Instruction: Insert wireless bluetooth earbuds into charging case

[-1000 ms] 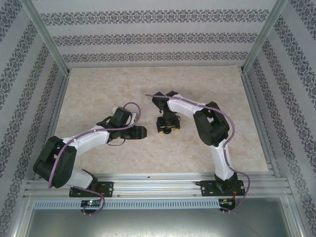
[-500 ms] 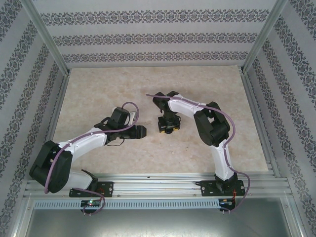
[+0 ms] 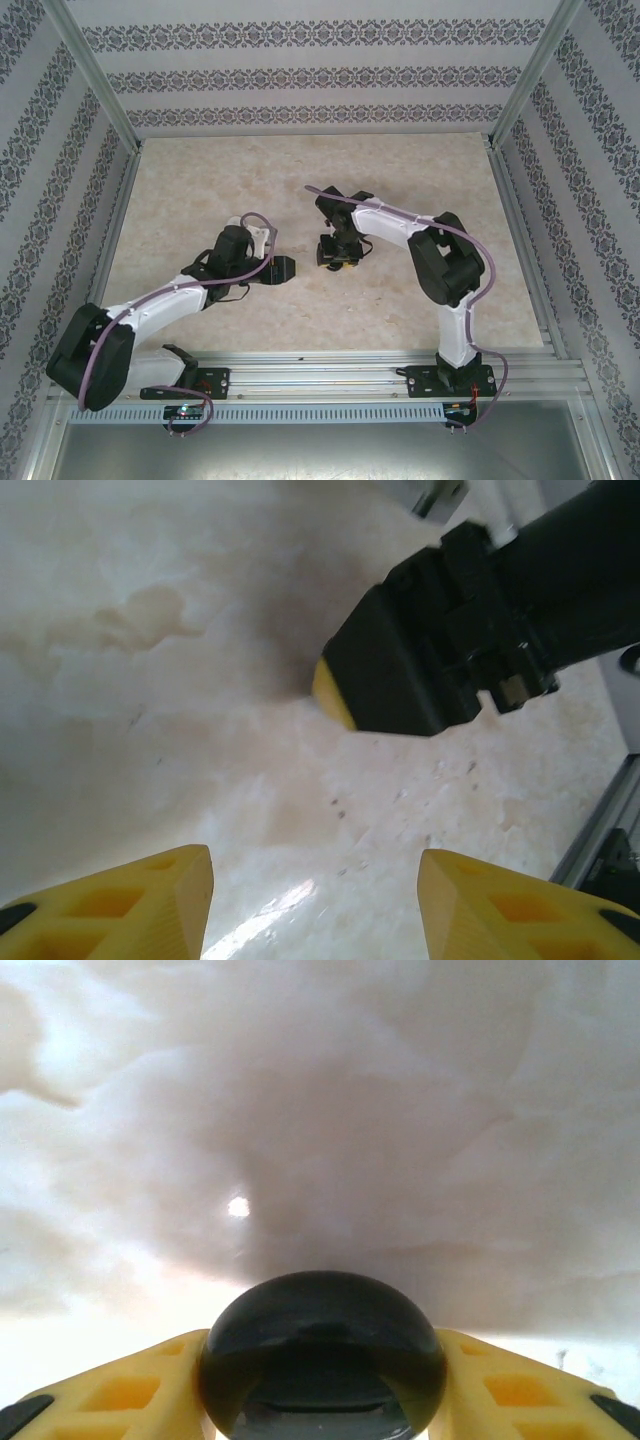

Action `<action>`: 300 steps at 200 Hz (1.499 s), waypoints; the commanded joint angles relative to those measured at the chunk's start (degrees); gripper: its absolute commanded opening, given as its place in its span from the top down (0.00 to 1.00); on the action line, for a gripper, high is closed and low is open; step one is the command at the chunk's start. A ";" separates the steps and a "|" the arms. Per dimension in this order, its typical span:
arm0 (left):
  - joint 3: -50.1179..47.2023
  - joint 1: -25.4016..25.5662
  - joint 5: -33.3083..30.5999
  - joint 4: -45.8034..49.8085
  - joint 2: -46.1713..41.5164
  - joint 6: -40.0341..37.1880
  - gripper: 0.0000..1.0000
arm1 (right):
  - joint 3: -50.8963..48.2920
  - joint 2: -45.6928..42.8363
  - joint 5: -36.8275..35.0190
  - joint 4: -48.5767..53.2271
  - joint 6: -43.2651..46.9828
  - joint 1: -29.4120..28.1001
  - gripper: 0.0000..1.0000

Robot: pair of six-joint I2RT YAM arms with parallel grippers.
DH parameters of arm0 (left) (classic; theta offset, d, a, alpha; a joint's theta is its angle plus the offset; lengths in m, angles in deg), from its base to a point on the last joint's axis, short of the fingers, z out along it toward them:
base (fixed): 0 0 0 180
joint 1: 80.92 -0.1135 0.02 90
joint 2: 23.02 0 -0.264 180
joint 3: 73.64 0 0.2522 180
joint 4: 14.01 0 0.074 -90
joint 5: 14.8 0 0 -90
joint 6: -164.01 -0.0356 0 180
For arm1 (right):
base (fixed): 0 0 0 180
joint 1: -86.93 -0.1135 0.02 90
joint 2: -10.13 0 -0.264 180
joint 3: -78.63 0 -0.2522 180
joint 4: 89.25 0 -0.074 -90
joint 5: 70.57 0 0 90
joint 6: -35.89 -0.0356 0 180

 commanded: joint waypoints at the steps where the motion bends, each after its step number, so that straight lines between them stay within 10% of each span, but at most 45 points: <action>1: -0.82 2.21 -2.16 -8.77 -4.93 -2.06 0.44 | -2.53 -9.04 3.98 -7.54 -6.25 0.24 0.54; 101: -4.49 11.34 -9.57 -33.12 -8.16 -12.97 0.41 | -5.27 -30.36 3.42 -14.94 -17.40 -1.20 0.58; 300: 3.88 11.54 -5.72 -53.98 10.05 -5.13 0.62 | -8.63 -36.97 4.46 -16.23 -19.80 -2.64 0.58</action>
